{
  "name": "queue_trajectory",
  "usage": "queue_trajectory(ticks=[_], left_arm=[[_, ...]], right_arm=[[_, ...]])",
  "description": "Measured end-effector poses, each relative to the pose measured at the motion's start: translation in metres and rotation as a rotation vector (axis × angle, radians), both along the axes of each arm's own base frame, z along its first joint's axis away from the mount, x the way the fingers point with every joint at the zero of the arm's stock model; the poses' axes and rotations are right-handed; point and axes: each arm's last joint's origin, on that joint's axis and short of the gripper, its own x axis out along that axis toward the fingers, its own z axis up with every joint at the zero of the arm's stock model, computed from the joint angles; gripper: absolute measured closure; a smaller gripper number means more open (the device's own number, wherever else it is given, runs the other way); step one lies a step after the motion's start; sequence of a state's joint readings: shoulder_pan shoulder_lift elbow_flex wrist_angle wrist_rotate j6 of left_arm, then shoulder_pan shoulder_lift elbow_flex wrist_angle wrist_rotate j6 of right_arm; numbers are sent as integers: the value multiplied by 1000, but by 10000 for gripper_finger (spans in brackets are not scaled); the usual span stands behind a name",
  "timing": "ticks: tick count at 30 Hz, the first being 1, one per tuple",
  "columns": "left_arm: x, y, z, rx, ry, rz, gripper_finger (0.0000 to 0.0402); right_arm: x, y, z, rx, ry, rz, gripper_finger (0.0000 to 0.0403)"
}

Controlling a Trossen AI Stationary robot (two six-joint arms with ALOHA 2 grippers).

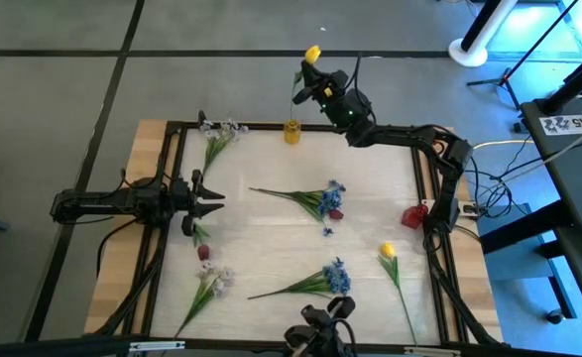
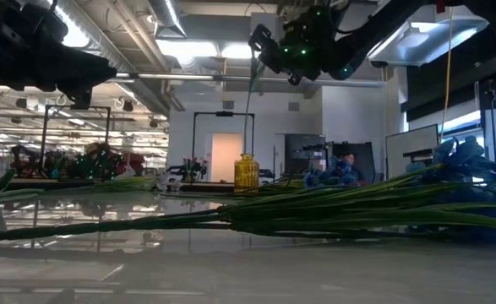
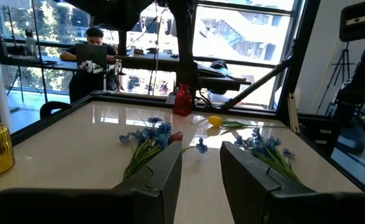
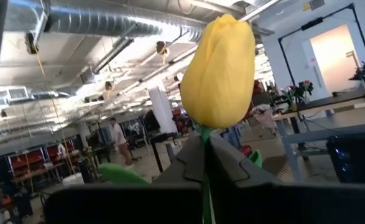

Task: Sort flowers into vase by color
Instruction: Put the top yellow flower into the yellow vase

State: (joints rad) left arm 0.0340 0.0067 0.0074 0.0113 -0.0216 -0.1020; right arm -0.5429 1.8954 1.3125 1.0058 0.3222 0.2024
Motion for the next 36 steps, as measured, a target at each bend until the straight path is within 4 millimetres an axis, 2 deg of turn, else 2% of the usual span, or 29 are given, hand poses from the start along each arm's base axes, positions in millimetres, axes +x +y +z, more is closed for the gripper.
queue_trajectory(ticks=[9,20,26,31,36], left_arm=[[0,0,0,0,0,0,294],[0,0,0,0,-1,0,294],[0,0,0,0,0,0,294],[0,0,0,0,0,0,294],[0,0,0,0,0,0,294]], right_arm=[[3,-2,-9,48,81,-1,401],[3,-1,-8,37,84,28,400],[10,12,-8,33,114,78,396],[6,29,3,66,353,50,395],[-25,48,9,257,696,68,394]])
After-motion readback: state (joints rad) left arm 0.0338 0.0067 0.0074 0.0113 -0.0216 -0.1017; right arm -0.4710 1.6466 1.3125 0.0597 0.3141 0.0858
